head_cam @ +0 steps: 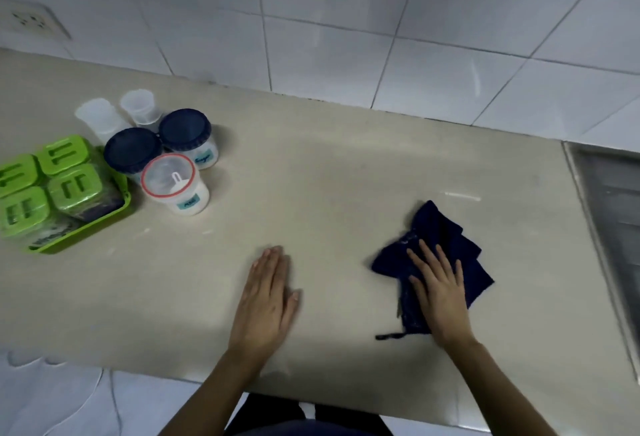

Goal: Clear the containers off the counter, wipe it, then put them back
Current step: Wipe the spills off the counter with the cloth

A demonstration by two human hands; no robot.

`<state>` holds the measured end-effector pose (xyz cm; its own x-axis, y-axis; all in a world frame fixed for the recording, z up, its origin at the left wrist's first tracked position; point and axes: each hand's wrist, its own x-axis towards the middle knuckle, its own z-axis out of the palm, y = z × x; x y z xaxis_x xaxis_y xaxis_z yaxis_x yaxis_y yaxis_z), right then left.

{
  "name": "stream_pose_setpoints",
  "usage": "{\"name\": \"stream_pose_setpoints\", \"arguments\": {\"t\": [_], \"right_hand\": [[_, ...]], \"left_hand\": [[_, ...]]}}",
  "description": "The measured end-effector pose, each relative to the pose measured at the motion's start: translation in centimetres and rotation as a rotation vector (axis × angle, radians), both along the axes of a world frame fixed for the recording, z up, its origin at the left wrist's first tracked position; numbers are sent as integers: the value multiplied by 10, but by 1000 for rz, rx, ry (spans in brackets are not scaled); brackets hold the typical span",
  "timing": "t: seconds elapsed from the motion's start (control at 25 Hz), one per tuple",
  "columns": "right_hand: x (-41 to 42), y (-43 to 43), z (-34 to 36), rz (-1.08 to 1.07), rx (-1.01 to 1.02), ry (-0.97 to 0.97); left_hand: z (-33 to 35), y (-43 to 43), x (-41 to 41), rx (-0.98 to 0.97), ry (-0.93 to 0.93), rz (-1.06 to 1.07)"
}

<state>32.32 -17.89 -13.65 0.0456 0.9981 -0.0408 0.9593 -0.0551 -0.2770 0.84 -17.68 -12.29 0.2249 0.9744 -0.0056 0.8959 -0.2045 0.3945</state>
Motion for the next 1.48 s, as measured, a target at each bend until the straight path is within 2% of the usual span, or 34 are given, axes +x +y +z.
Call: {"name": "stream_pose_setpoints", "arguments": {"t": [0.12, 0.28, 0.36, 0.48, 0.6, 0.76, 0.84, 0.96, 1.0, 1.04, 1.08, 1.16, 1.24, 1.28, 1.32, 1.36, 1.48], "right_hand": [[-7, -13, -5, -64, 2, 4], [41, -33, -3, 226, 19, -56], [58, -37, -1, 263, 8, -81], [49, -23, -3, 5, -39, -113], [26, 34, -7, -260, -74, -100], [-12, 89, -9, -362, -79, -23], [-5, 70, -12, -141, 0, -1], [58, 38, -7, 495, 90, -120], [76, 42, 0, 610, 44, -108], [82, 50, 5, 622, 4, -105], [76, 59, 5, 545, -11, -131], [39, 77, -6, 132, -23, -161], [-13, 107, -9, -270, -60, 11], [-33, 121, -7, -321, -66, 93], [-41, 130, -5, -272, -52, 131], [-40, 132, -5, -132, -24, 110], [1, 105, -7, 507, 90, 27]], "left_hand": [[-11, -5, 49, -16, 37, -64], [-16, -7, 55, 20, 51, -48], [-16, -6, 57, 36, 40, -40], [-20, -6, 59, 37, 33, -25], [-22, -5, 58, 50, 10, -21], [-24, -6, 59, 52, 7, -23], [-26, -6, 57, 51, 6, -24], [-29, -3, 56, 55, 11, -34], [-28, -2, 57, 59, 9, -33], [-27, -2, 58, 61, 5, -26], [-25, -1, 57, 60, 1, -19], [-22, -1, 58, 58, 5, -26], [-22, -3, 59, 44, 15, -25], [-21, -4, 60, 40, 21, -22], [-21, -3, 60, 35, 26, -18], [-21, -3, 60, 29, 28, -17], [-20, -3, 58, 27, 32, -22]]}}
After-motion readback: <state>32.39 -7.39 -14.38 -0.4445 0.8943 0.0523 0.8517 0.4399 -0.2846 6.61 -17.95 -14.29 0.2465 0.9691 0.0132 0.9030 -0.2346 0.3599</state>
